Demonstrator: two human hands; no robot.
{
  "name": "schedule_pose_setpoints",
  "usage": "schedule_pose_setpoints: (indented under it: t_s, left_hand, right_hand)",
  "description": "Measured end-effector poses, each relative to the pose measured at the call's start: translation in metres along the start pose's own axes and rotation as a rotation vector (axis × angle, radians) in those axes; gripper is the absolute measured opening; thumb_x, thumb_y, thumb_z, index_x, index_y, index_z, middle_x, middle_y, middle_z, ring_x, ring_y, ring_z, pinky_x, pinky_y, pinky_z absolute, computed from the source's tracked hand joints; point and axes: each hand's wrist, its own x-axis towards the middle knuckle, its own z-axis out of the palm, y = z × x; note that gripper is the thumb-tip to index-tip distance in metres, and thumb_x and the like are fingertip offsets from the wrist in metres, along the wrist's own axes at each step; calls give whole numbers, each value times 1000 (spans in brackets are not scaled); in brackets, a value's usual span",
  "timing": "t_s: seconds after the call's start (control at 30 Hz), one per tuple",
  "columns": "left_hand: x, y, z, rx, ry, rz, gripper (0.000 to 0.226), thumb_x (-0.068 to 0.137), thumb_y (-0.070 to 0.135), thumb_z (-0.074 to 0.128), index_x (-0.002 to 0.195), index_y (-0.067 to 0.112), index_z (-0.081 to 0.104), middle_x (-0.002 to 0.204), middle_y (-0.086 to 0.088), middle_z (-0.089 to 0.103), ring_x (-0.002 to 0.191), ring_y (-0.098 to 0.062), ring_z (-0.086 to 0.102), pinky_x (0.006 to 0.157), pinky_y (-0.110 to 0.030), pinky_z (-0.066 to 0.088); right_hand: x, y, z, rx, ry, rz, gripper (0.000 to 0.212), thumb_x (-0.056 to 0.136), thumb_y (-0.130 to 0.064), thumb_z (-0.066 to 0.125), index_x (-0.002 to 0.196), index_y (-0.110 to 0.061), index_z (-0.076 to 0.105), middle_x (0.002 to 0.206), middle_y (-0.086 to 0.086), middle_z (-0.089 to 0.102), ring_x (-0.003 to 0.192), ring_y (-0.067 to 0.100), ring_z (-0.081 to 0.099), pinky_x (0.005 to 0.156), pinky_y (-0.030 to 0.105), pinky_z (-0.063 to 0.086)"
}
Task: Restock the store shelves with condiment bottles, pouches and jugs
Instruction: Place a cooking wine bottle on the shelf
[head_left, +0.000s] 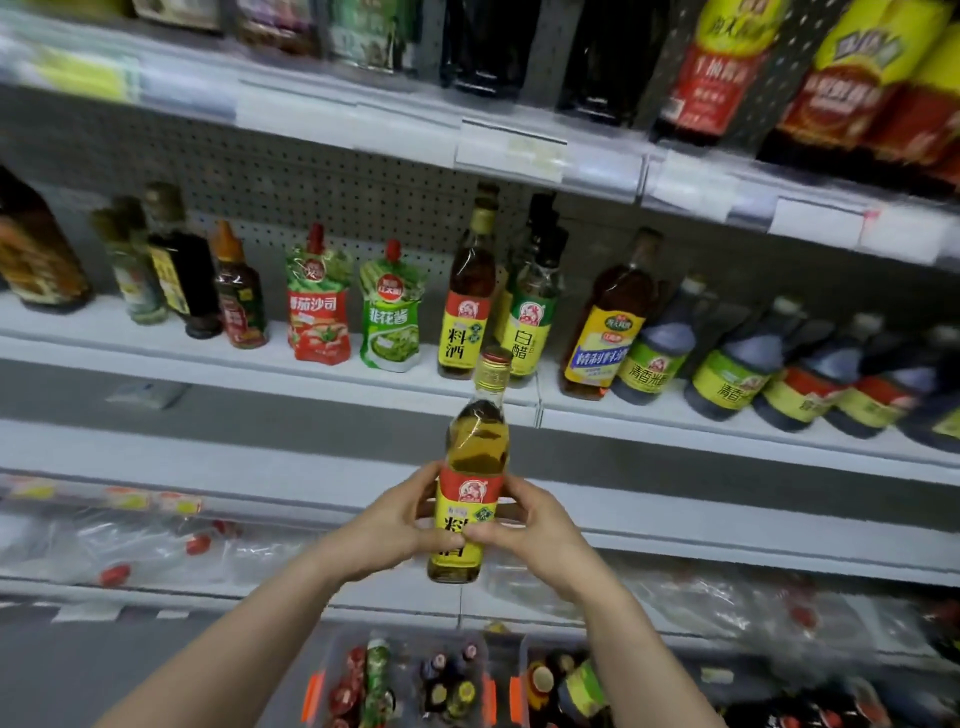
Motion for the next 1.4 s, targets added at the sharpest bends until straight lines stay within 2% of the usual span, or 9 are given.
schedule_pose_setpoints:
  t_s: [0.07, 0.3, 0.4, 0.6, 0.8, 0.93, 1.13, 1.27, 1.4]
  left_hand:
    - [10, 16, -6, 77, 22, 36, 72, 81, 13, 80, 138, 32, 42, 129, 10, 62, 118, -7, 60, 92, -25, 53]
    - [52, 47, -15, 178, 258, 107, 79, 80, 7, 80, 146, 28, 42, 131, 9, 62, 118, -5, 59, 96, -23, 51]
    - [71, 55, -22, 139, 351, 130, 75, 79, 0, 79, 143, 25, 46, 127, 5, 64, 116, -10, 63, 93, -30, 55]
    - [100, 61, -35, 159, 451, 151, 69, 80, 0, 78, 135, 26, 46, 125, 5, 62, 111, -9, 63, 85, -21, 55]
    - [120, 57, -53, 196, 456, 192, 63, 78, -1, 79, 130, 17, 50, 126, -2, 61, 115, -14, 62, 93, -21, 53]
    - [130, 51, -64, 219, 437, 198, 60, 77, 2, 82, 128, 13, 52, 124, -3, 61, 117, -15, 61, 103, -35, 51]
    - [144, 44, -78, 240, 420, 202, 59, 74, 5, 84, 116, 28, 51, 121, 2, 62, 114, -13, 63, 97, -36, 55]
    - [150, 43, -83, 271, 415, 214, 63, 72, 8, 86, 110, 40, 47, 119, 7, 63, 110, -8, 64, 93, -27, 55]
    - [154, 41, -85, 278, 404, 194, 67, 72, 14, 87, 122, 30, 46, 123, 9, 60, 111, -4, 63, 94, -24, 54]
  right_hand:
    - [9, -11, -8, -51, 40, -60, 50, 79, -28, 85, 122, -38, 62, 113, -16, 72, 105, -4, 64, 84, 11, 50]
    - [60, -42, -39, -123, 74, -262, 52, 79, -29, 84, 124, -37, 60, 122, -11, 67, 110, -1, 61, 94, 26, 51]
    - [86, -51, -48, -133, 93, -299, 53, 81, -28, 83, 127, -36, 57, 126, -8, 62, 107, -7, 59, 86, 12, 48]
    - [123, -59, -53, -163, 117, -316, 56, 82, -24, 82, 133, -19, 59, 130, 0, 58, 118, 14, 56, 98, 29, 48]
    - [144, -62, -49, -197, 149, -305, 58, 84, -24, 81, 135, -16, 56, 125, -3, 54, 111, 7, 55, 84, 9, 41]
    - [151, -64, -45, -198, 160, -261, 58, 84, -25, 81, 135, -16, 56, 130, -1, 54, 112, 7, 57, 86, 8, 43]
    - [160, -66, -40, -217, 200, -243, 60, 84, -27, 81, 137, -14, 56, 133, 2, 54, 119, 13, 57, 102, 29, 48]
    - [163, -65, -39, -198, 222, -237, 57, 82, -27, 82, 133, -16, 58, 129, 1, 57, 116, 12, 58, 92, 17, 48]
    - [164, -64, -37, -111, 252, -200, 62, 80, -21, 84, 131, -23, 49, 124, -7, 63, 114, 7, 62, 87, 11, 50]
